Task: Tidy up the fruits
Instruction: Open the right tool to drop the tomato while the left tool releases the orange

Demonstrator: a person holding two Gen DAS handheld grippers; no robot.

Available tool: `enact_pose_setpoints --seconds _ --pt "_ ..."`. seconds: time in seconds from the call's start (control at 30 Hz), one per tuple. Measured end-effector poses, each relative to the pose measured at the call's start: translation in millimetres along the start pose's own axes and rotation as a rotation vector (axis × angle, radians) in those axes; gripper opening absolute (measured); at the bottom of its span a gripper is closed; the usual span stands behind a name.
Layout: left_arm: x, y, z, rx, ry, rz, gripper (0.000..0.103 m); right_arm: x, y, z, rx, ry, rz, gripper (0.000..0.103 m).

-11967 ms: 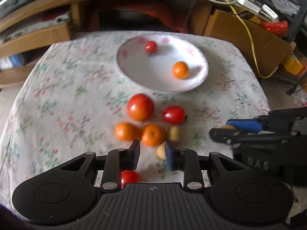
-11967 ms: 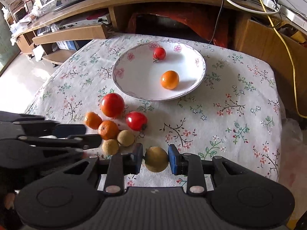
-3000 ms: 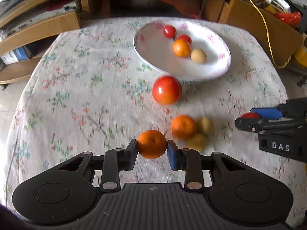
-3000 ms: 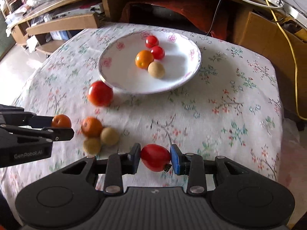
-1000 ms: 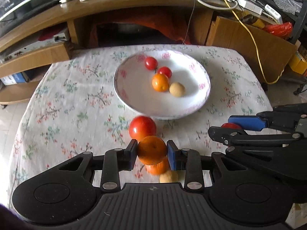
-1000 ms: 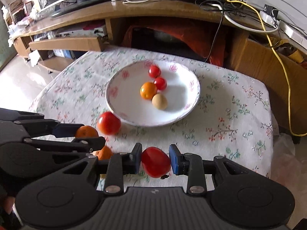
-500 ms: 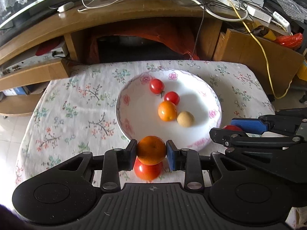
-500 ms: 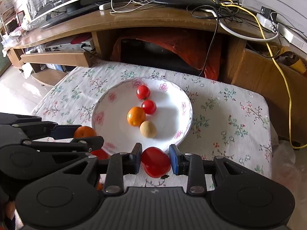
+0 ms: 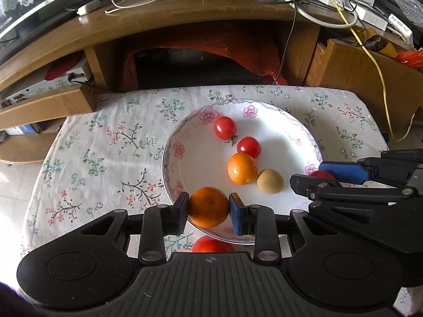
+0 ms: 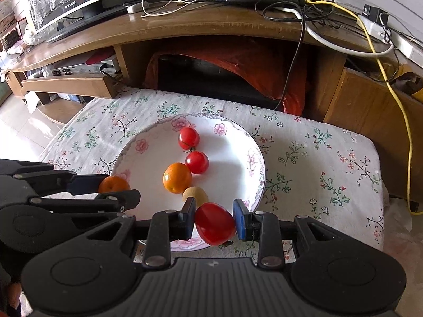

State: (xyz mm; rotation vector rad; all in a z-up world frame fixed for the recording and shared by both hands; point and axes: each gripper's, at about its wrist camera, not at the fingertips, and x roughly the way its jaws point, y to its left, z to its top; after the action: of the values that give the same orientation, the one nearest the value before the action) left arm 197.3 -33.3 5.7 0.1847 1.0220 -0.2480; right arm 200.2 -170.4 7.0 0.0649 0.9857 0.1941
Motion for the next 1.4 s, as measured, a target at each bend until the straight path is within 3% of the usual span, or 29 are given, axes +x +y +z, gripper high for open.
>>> enact_pose_setpoints --seconds 0.87,1.4 --pt "11 1 0 -0.003 0.024 0.016 0.041 14 0 -1 0.007 0.013 0.000 0.034" --pt "4 3 1 -0.014 -0.006 0.024 0.058 7 -6 2 0.046 -0.023 0.015 0.034"
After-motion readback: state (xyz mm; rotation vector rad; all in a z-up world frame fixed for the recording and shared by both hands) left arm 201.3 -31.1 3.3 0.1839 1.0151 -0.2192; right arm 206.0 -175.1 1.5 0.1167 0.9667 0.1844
